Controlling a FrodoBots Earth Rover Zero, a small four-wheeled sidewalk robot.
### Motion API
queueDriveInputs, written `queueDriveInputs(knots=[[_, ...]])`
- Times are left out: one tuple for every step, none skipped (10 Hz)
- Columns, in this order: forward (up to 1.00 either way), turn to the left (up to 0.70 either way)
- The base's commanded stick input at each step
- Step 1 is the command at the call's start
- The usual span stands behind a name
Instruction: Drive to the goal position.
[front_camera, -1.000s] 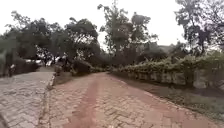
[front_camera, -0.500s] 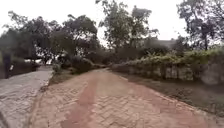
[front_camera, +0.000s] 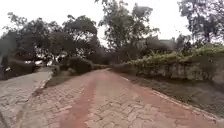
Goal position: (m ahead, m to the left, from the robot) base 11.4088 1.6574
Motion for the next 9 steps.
queueDriveInputs(knots=[[0.70, 0.00], [0.70, 0.00], [0.70, 0.00], [0.70, 0.00], [0.70, 0.00], [0.70, 0.00], [0.70, 0.00], [0.70, 0.00], [0.70, 0.00]])
